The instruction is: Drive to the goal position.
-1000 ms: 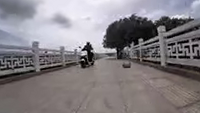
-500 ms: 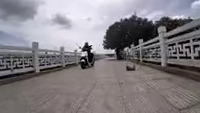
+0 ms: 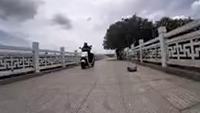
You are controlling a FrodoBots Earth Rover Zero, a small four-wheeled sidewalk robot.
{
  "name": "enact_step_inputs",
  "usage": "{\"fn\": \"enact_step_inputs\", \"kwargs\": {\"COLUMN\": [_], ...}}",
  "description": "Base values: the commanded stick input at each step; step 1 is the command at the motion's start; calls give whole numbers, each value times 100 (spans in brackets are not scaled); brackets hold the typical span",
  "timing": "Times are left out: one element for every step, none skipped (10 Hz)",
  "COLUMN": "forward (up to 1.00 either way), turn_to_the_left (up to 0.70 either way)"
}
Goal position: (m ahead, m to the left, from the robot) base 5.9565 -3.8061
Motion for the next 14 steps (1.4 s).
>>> {"fn": "enact_step_inputs", "kwargs": {"forward": [45, 45, 45, 70, 70, 70, 70, 70, 70, 70, 70, 70, 70, 70], "turn_to_the_left": [0, 0, 0, 0, 0, 0, 0, 0, 0, 0, 0, 0, 0, 0]}}
